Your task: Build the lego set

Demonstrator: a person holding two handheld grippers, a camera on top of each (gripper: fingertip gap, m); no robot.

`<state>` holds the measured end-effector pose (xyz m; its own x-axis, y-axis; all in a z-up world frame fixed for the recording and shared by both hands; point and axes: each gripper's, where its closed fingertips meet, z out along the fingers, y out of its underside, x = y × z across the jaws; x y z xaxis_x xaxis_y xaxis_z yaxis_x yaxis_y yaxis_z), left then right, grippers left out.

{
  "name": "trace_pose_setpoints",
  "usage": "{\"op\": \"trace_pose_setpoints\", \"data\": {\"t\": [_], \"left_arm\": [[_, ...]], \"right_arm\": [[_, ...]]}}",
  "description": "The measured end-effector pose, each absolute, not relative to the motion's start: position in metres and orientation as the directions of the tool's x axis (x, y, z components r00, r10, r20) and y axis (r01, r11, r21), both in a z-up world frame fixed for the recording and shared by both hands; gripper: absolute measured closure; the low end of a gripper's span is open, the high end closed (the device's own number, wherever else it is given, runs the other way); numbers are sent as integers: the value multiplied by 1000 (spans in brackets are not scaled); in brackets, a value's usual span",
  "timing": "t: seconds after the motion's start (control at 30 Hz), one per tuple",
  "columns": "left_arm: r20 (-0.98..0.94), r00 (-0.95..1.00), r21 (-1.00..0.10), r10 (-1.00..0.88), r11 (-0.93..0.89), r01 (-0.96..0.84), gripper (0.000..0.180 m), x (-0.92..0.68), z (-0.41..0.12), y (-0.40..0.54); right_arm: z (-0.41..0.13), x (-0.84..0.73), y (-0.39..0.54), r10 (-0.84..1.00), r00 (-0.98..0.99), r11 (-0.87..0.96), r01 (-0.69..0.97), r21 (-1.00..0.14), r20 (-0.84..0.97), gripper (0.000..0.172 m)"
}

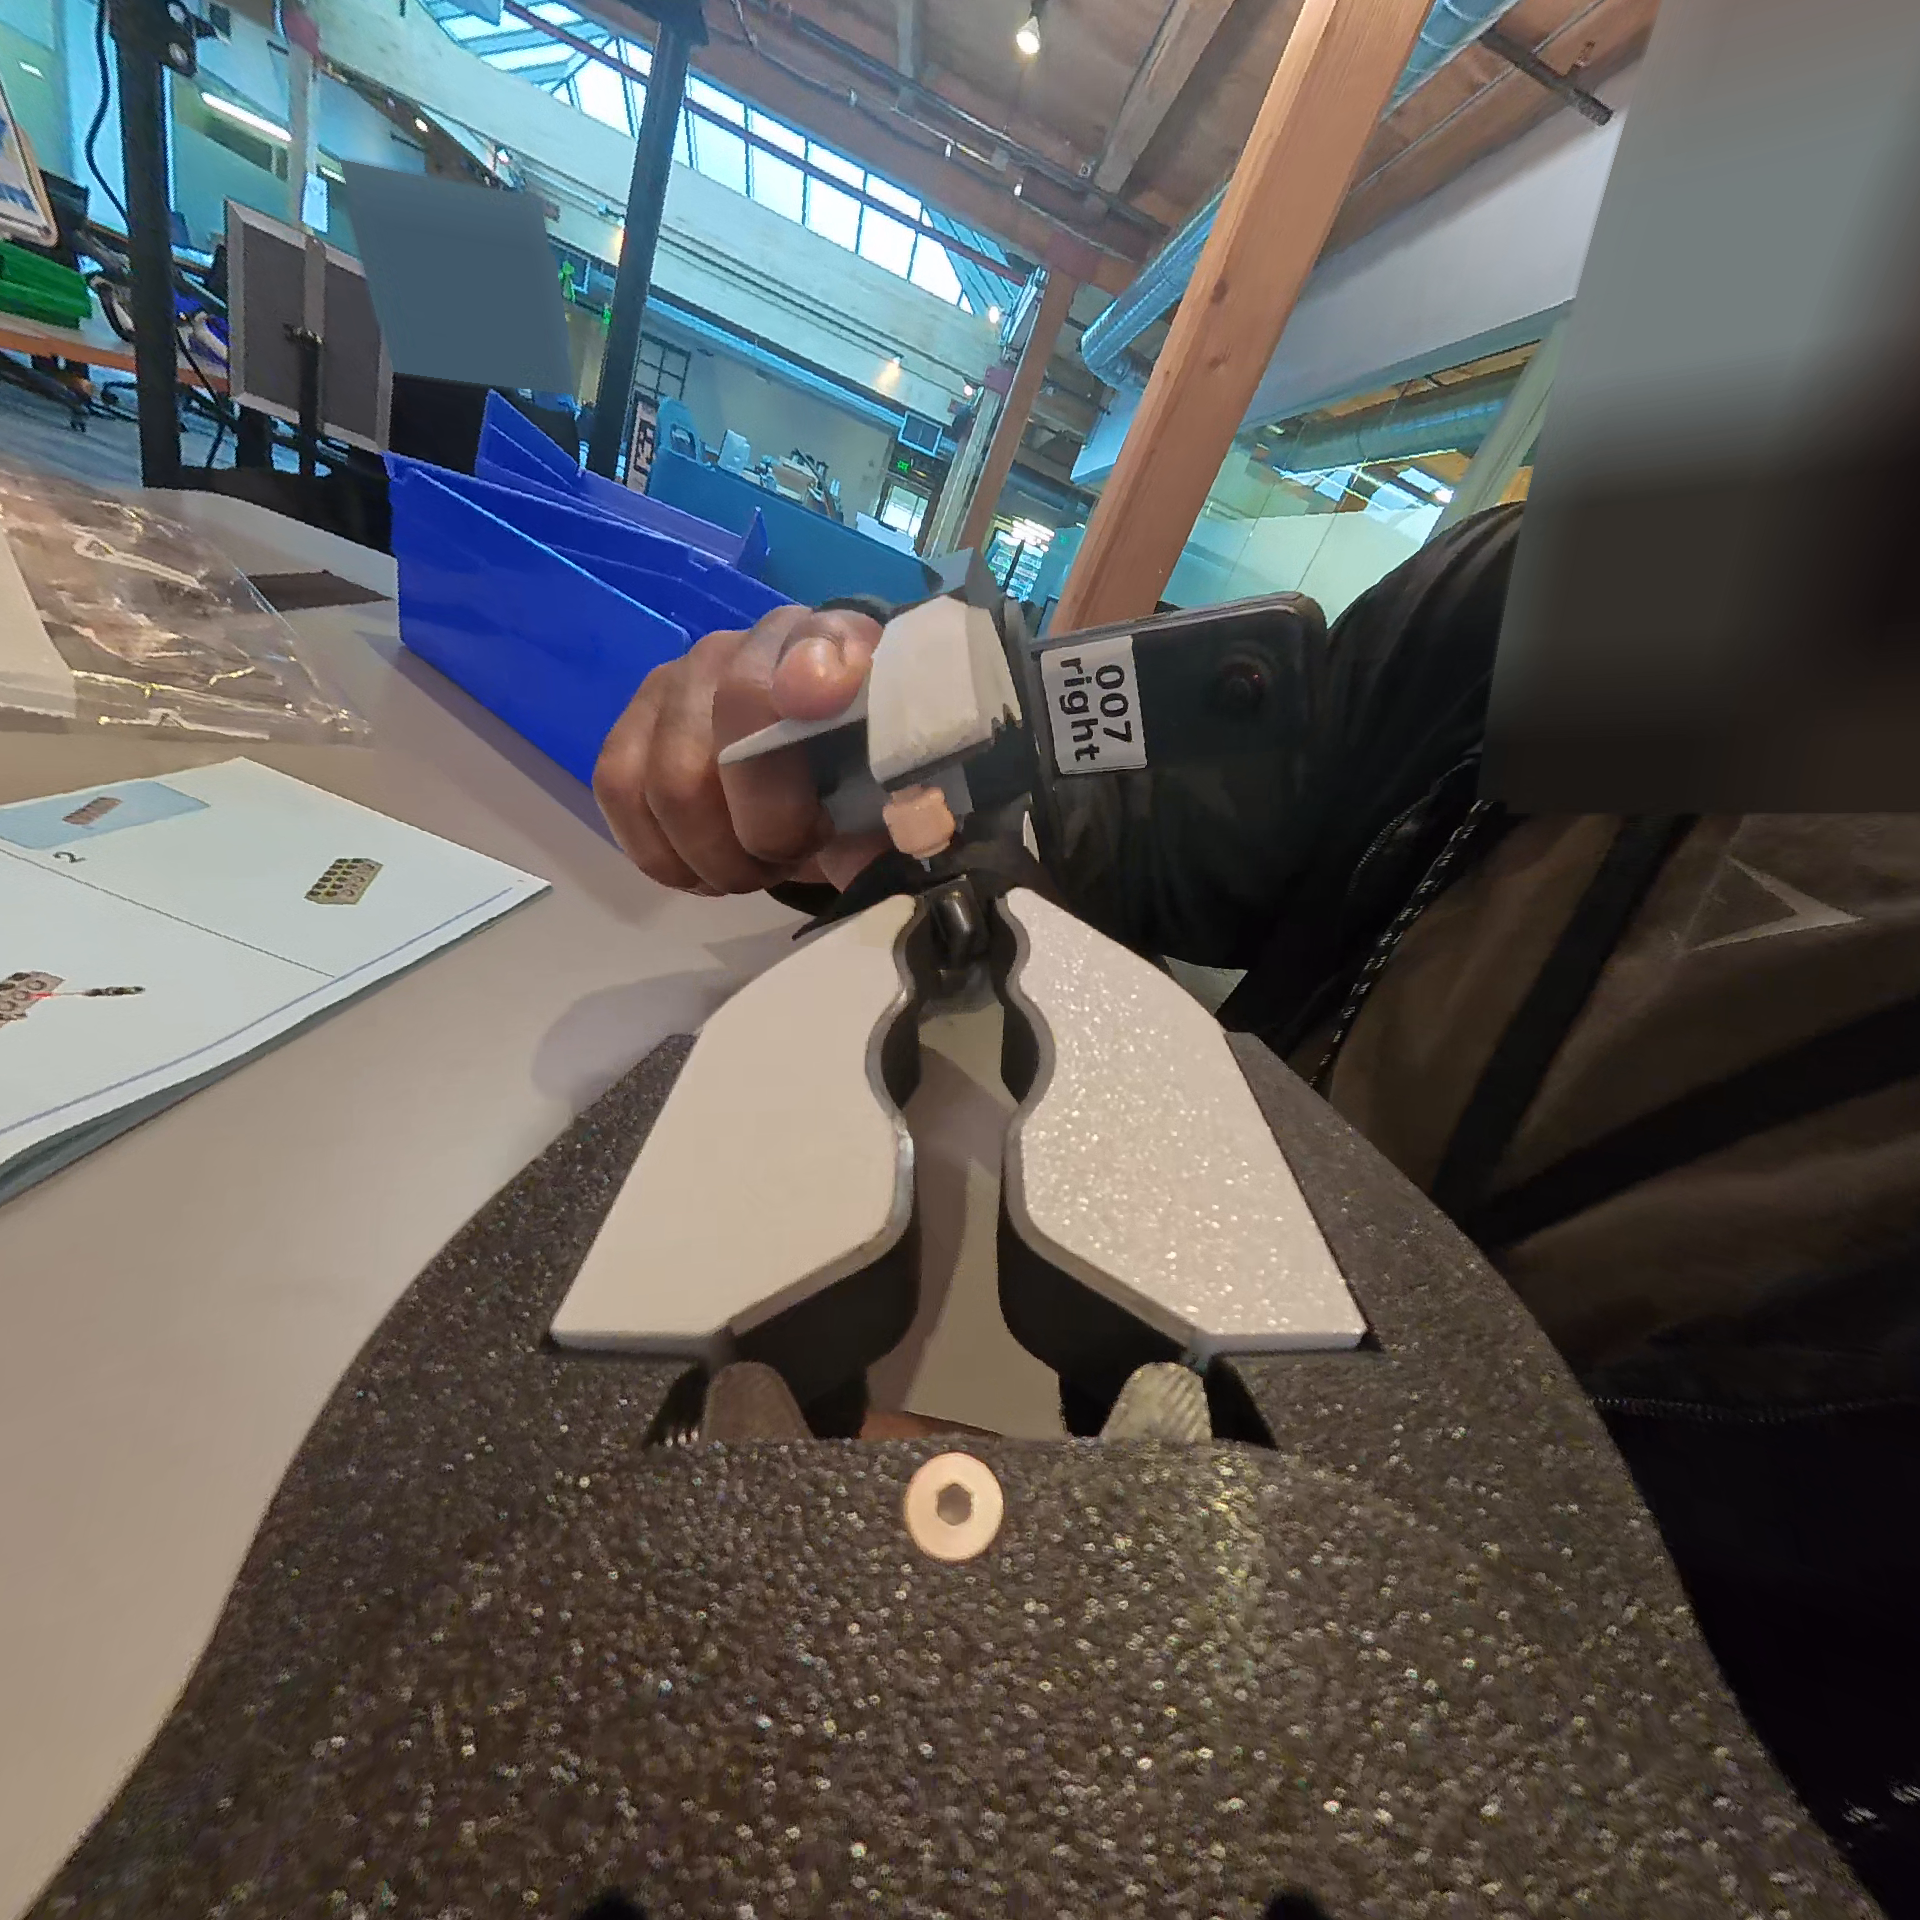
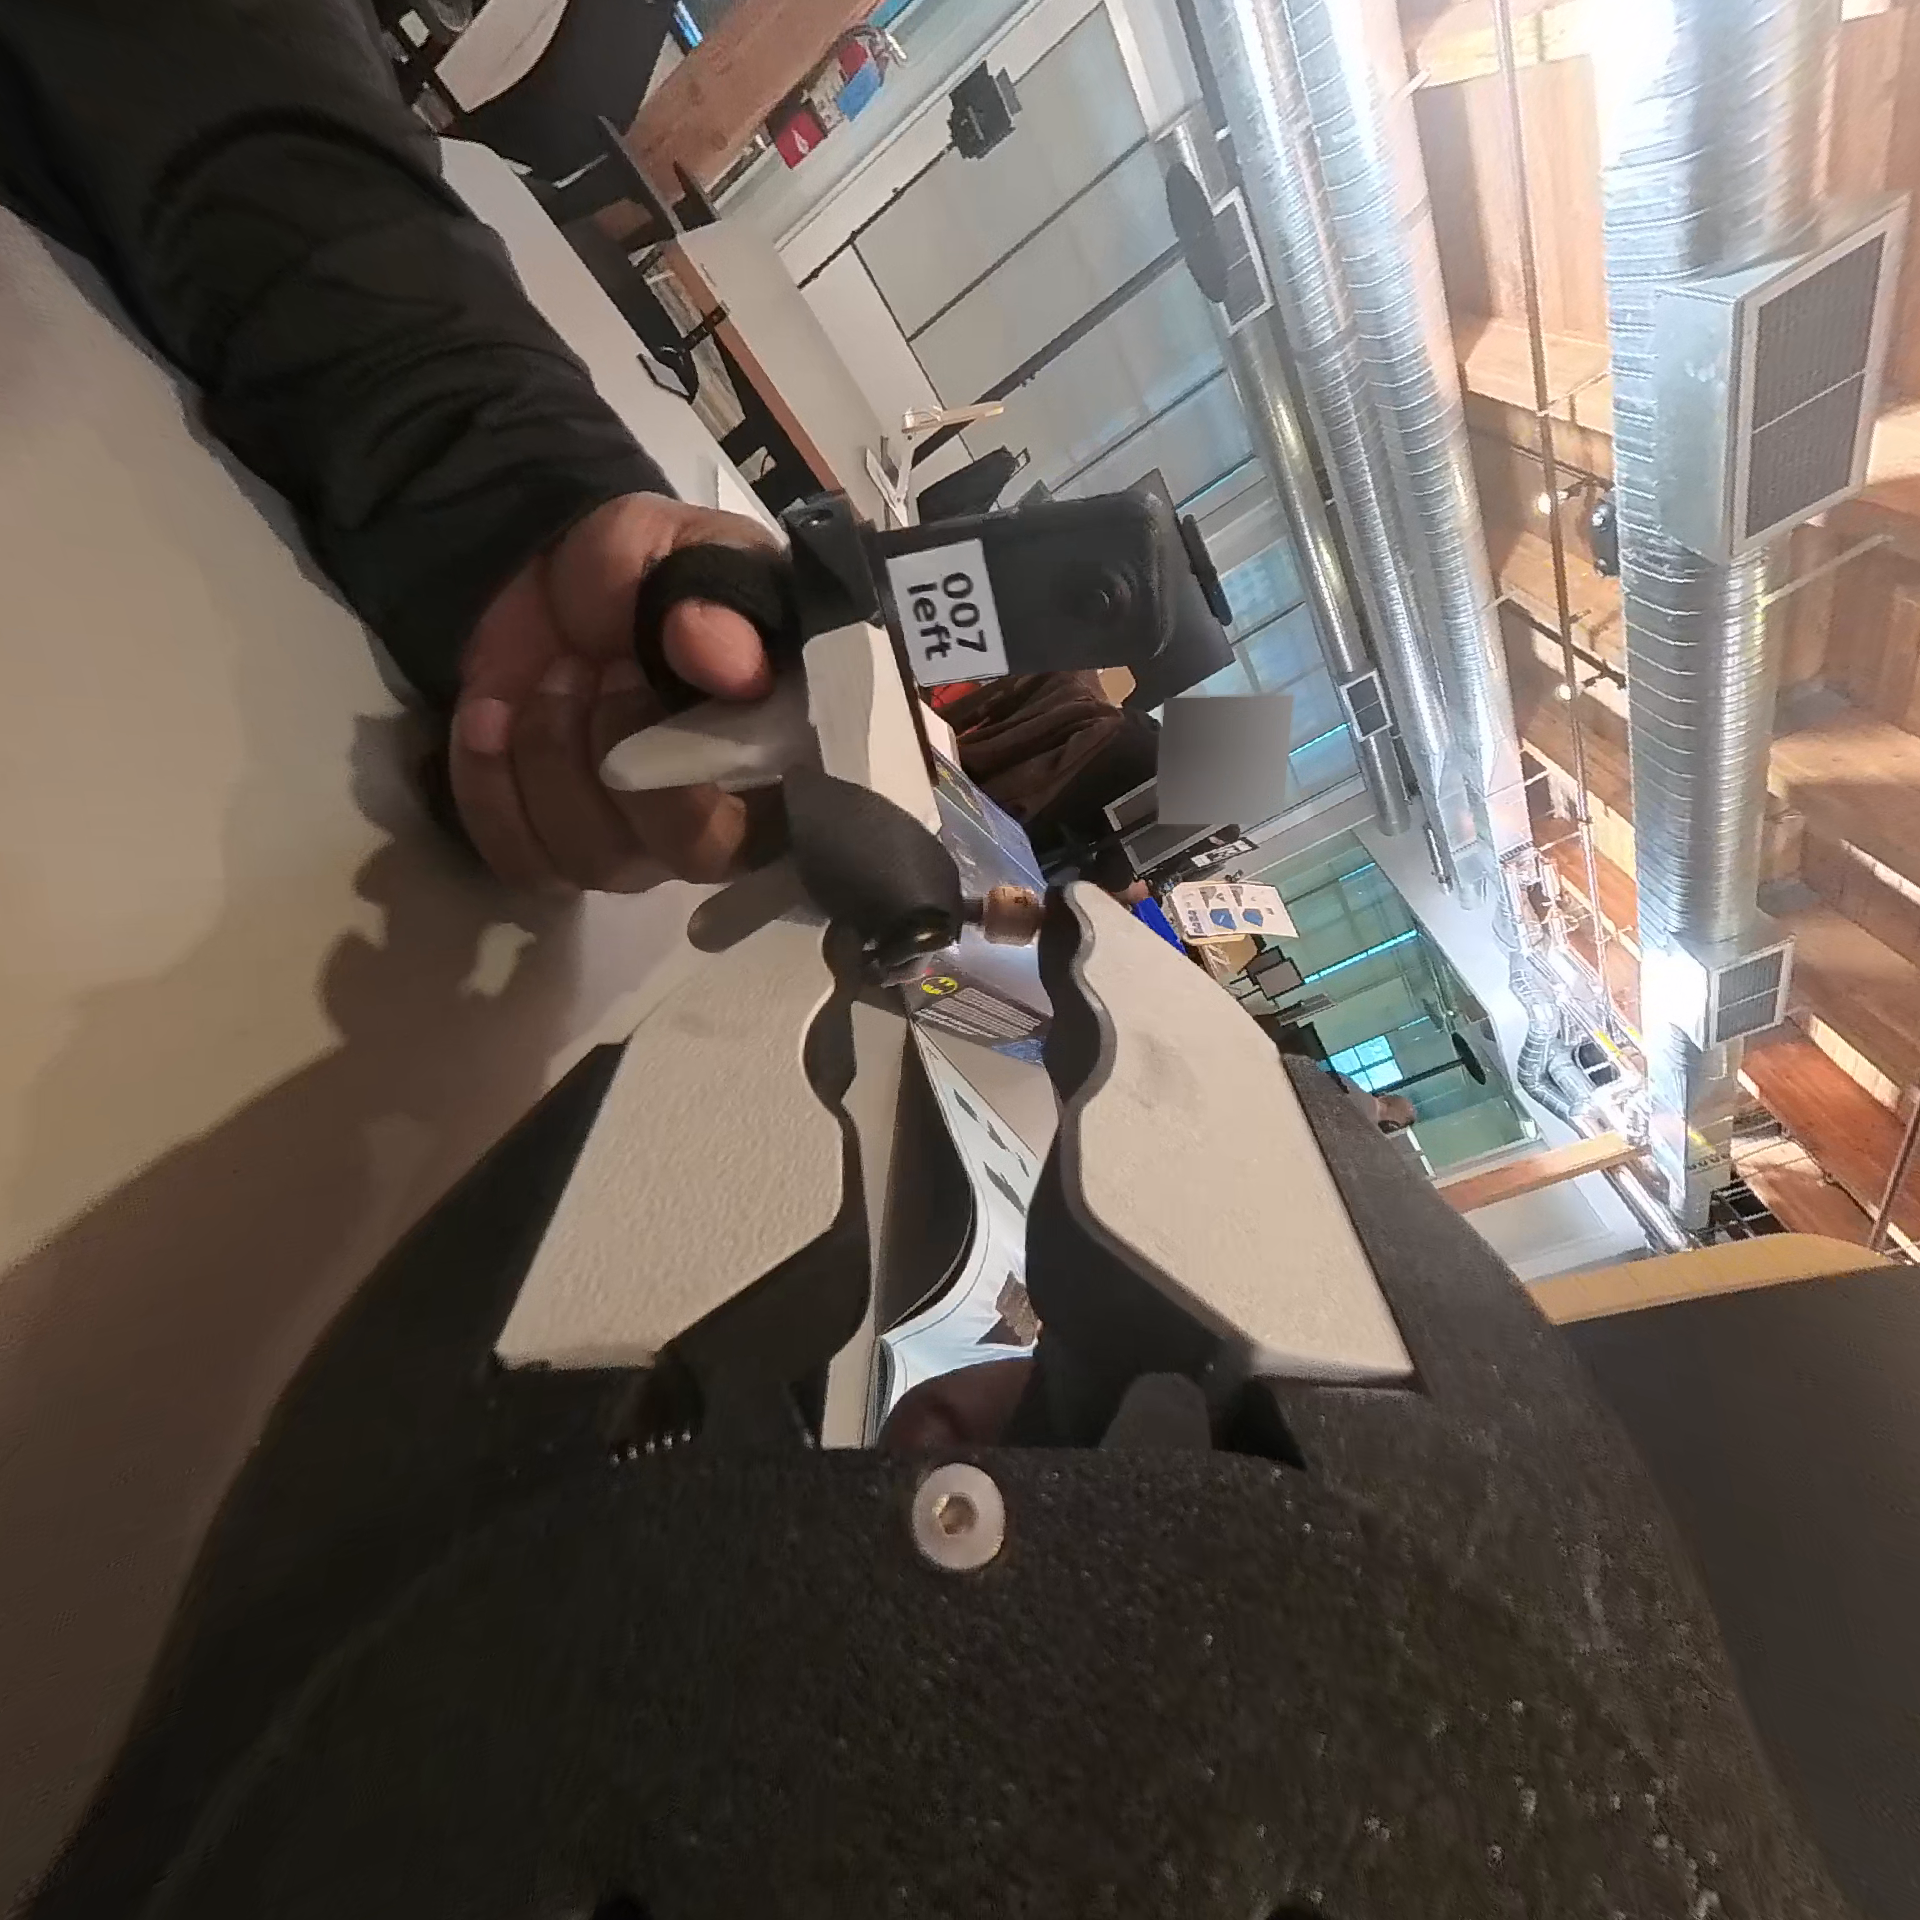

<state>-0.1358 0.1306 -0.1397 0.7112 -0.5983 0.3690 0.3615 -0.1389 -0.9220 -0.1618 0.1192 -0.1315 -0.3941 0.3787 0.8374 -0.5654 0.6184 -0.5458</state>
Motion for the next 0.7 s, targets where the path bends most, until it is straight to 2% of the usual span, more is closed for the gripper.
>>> {"op": "trace_pose_setpoints", "data": {"t": [0.47, 0.57, 0.7], "left_arm": [[383, 708, -915, -594, -135, 381, 171, -139, -139, 131], [372, 698, -917, -612, -126, 378, 166, -136, -136, 129], [394, 695, -909, -602, -141, 393, 166, -137, -137, 131]], "right_arm": [[-131, -165, 120, 446, -431, 583, -526, -620, 785, 140], [-135, -165, 120, 438, -458, 582, -512, -632, 774, 144], [-135, -166, 122, 443, -432, 595, -515, -618, 786, 144]]}}
